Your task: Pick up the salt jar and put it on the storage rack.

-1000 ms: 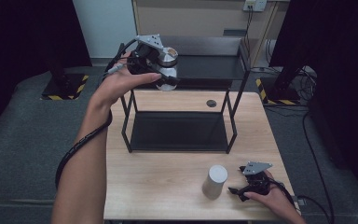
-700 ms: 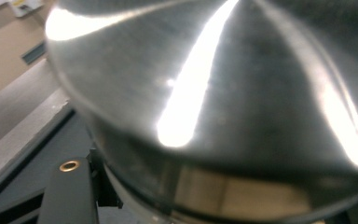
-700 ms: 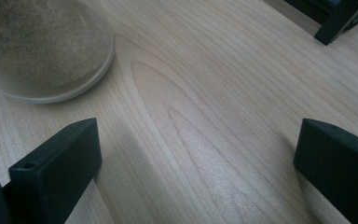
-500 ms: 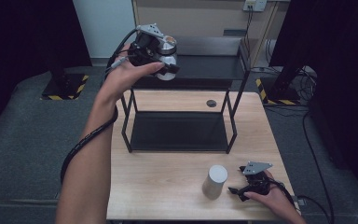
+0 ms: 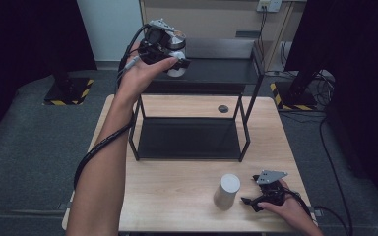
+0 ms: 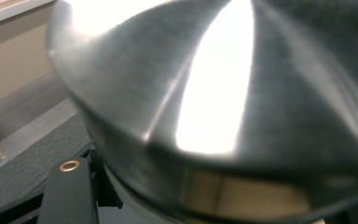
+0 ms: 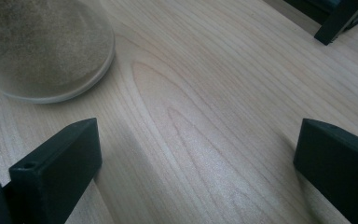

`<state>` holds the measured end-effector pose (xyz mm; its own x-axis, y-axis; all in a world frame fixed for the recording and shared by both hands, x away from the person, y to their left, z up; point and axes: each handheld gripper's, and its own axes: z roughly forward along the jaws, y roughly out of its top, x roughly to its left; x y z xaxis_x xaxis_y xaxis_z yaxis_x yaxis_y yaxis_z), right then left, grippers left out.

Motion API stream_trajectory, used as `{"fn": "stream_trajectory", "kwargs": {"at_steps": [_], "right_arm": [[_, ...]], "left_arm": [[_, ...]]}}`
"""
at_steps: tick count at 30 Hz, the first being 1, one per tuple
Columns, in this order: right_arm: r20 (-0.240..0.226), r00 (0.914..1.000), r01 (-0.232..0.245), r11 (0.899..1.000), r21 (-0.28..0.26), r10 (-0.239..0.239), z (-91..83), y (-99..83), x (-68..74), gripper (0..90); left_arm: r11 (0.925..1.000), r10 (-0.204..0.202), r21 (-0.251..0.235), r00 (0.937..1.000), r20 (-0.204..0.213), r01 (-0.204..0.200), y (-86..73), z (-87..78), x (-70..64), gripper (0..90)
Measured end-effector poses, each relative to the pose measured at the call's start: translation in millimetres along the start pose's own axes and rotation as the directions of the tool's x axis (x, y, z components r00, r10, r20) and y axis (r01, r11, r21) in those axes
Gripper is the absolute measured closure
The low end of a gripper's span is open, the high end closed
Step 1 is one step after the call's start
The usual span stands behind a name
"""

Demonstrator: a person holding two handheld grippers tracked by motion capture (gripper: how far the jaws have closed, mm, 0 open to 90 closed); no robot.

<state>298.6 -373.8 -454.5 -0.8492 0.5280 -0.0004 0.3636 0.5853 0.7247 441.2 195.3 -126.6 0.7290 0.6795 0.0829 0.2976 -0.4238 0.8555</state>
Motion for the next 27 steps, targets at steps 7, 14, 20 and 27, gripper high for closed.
{"fn": "stream_trajectory", "kwargs": {"at_steps": [7, 14, 20, 27], "right_arm": [[-0.001, 1.0, -0.002, 1.0, 0.001, 0.002, -0.1, 0.2, 0.0, 1.7], [0.0, 1.0, -0.001, 1.0, 0.001, 0.001, -0.1, 0.2, 0.1, 1.7], [-0.001, 1.0, 0.0, 1.0, 0.0, 0.0, 0.0, 0.0, -0.1, 1.7], [0.0, 1.0, 0.0, 1.0, 0.0, 0.0, 0.0, 0.0, -0.1, 1.7]], "left_arm": [[0.9999, -0.011, 0.002, 0.9984, -0.056, 0.012, 1.5, 7.9, -5.9, 29.9], [0.9992, -0.038, -0.012, 0.9972, -0.065, 0.037, -2.4, 15.1, -5.4, 29.9], [0.9991, -0.041, -0.011, 0.9963, -0.076, 0.041, -3.0, 19.9, -5.6, 29.9], [0.9964, -0.081, 0.019, 0.9925, -0.091, 0.083, -4.1, 23.9, -7.2, 29.9]]}}
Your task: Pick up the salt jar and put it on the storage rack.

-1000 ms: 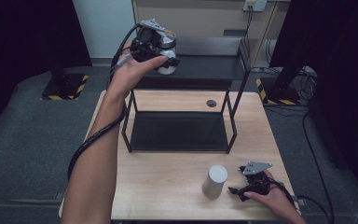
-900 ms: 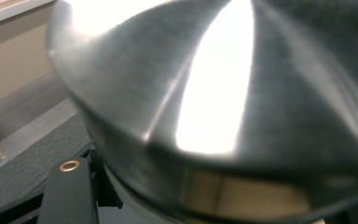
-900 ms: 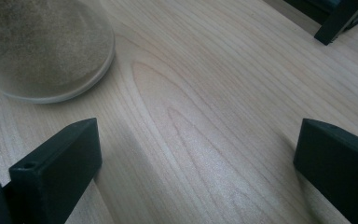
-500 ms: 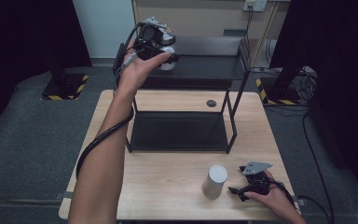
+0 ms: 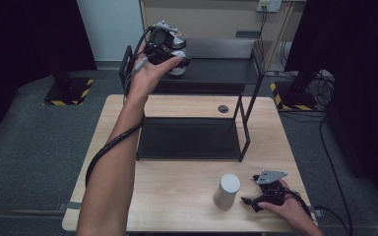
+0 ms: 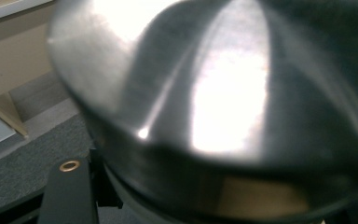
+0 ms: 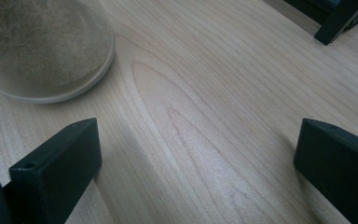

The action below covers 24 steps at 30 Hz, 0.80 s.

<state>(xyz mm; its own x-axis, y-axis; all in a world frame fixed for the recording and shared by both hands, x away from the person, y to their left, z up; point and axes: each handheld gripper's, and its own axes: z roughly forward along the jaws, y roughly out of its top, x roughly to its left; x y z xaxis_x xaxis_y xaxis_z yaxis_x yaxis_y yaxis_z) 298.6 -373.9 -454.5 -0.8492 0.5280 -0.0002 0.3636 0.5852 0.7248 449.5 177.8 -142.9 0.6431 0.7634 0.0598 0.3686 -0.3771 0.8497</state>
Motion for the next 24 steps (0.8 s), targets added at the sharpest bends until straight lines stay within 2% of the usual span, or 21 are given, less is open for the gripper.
{"fn": "stream_trajectory", "kwargs": {"at_steps": [1, 7, 10, 12, 14, 16, 24], "right_arm": [[-0.001, 1.0, 0.0, 1.0, 0.0, 0.0, 0.0, 0.0, -0.1, 1.7], [0.0, 1.0, 0.0, 1.0, 0.0, 0.0, 0.0, 0.0, 0.0, 1.7], [0.0, 1.0, 0.0, 1.0, 0.0, 0.0, 0.0, 0.0, 0.0, 1.7], [0.0, 1.0, 0.0, 1.0, 0.0, 0.0, 0.0, 0.0, 0.0, 1.7], [0.0, 1.0, 0.0, 1.0, 0.0, 0.0, 0.0, 0.0, 0.0, 1.7], [0.0, 1.0, 0.0, 1.0, 0.0, 0.0, 0.0, 0.0, 0.0, 1.7], [0.0, 1.0, 0.0, 1.0, 0.0, 0.0, 0.0, 0.0, 0.0, 1.7]], "left_arm": [[0.9998, 0.012, -0.016, 0.9998, 0.018, -0.012, -2.7, 2.3, 4.4, 29.9], [0.9999, 0.012, -0.003, 0.9998, 0.017, -0.012, -4.3, 5.9, 5.6, 29.9], [0.9995, -0.02, -0.025, 0.9986, 0.048, 0.021, -10.4, 6.9, 12.9, 29.9], [0.9995, -0.019, -0.023, 0.9993, 0.031, 0.02, -10.9, 6.8, 11.1, 29.9], [0.9995, -0.02, -0.025, 0.999, 0.039, 0.021, -11.4, 6.5, 14.0, 29.9], [0.9998, -0.011, -0.016, 0.9997, 0.024, 0.011, -9.7, 5.6, 11.4, 29.9], [0.9988, -0.031, -0.037, 0.9991, 0.03, 0.032, -15.8, 6.8, 13.6, 29.8]]}}
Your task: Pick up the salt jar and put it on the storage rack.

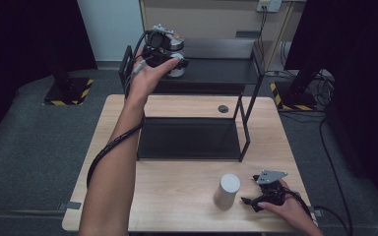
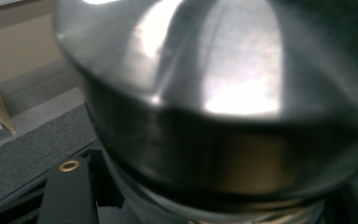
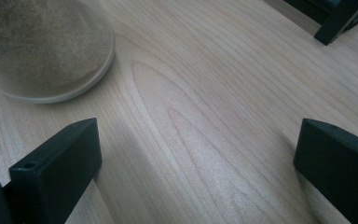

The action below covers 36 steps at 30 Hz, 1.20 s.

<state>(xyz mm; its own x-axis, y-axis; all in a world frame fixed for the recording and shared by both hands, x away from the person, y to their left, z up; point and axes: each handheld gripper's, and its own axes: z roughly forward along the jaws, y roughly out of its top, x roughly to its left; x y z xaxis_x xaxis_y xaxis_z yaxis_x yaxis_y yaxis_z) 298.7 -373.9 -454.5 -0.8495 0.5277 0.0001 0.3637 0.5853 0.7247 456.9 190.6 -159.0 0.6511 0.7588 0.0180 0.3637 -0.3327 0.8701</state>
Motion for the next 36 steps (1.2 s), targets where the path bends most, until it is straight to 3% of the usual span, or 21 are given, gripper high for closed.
{"fn": "stream_trajectory", "kwargs": {"at_steps": [12, 19, 23, 36], "right_arm": [[0.0, 1.0, 0.0, 1.0, 0.0, 0.0, 0.0, -0.1, 0.0, 1.7], [0.001, 1.0, 0.0, 1.0, 0.0, 0.0, 0.0, 0.0, 0.1, 1.7], [0.001, 1.0, 0.0, 1.0, 0.0, 0.0, 0.0, 0.0, 0.2, 1.7], [0.001, 1.0, -0.001, 1.0, 0.0, 0.001, 0.0, 0.0, 0.3, 1.7]], "left_arm": [[0.9997, 0.023, 0.005, 0.9997, -0.012, -0.023, 0.0, 0.1, -3.1, 29.0], [0.9993, 0.038, 0.006, 0.9992, -0.014, -0.038, 0.9, -4.3, -5.8, 10.4], [0.9993, 0.035, -0.013, 0.9992, -0.019, -0.035, 0.2, -10.0, -8.2, 6.9], [0.9959, 0.089, -0.015, 0.9958, -0.019, -0.089, 1.8, -29.2, -15.6, 5.8]]}}
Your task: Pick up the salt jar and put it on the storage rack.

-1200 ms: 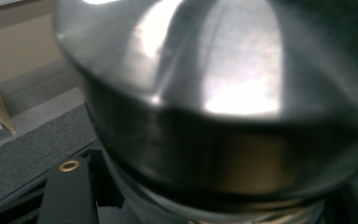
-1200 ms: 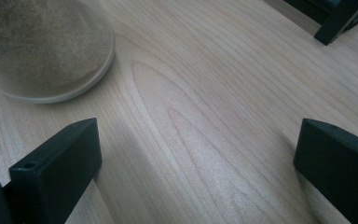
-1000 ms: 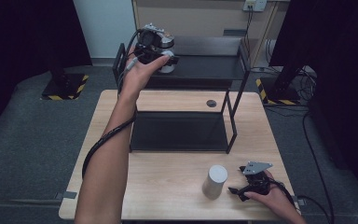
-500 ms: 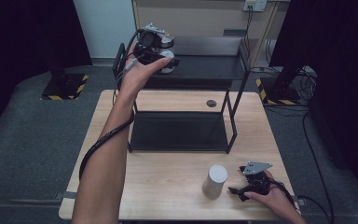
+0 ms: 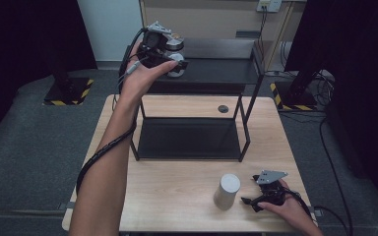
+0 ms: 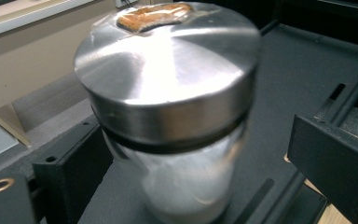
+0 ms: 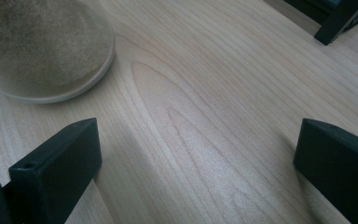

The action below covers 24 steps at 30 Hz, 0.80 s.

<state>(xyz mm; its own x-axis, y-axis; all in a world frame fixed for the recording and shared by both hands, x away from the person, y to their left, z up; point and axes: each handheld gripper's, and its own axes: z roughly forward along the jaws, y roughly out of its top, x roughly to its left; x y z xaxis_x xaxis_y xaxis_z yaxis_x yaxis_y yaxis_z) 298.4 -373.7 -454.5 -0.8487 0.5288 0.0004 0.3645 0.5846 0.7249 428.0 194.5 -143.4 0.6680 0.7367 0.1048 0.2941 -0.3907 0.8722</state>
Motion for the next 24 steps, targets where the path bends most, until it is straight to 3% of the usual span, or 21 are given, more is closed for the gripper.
{"fn": "stream_trajectory", "kwargs": {"at_steps": [7, 17, 24], "right_arm": [[0.0, 1.0, 0.0, 1.0, 0.0, 0.0, 0.0, 0.0, 0.0, 1.7], [0.0, 1.0, 0.0, 1.0, 0.0, 0.0, 0.0, 0.0, 0.0, 1.7], [0.0, 1.0, 0.0, 1.0, 0.0, 0.0, 0.0, 0.0, 0.0, 1.7]], "left_arm": [[0.9999, 0.01, -0.007, 0.9999, -0.003, -0.01, -4.4, -15.4, -0.3, 6.0], [0.9992, 0.037, -0.014, 0.9988, 0.032, -0.037, -9.3, -49.1, 5.8, 11.5], [0.9973, 0.069, -0.032, 0.9884, 0.135, -0.066, -20.6, -62.4, 21.2, 12.6]]}}
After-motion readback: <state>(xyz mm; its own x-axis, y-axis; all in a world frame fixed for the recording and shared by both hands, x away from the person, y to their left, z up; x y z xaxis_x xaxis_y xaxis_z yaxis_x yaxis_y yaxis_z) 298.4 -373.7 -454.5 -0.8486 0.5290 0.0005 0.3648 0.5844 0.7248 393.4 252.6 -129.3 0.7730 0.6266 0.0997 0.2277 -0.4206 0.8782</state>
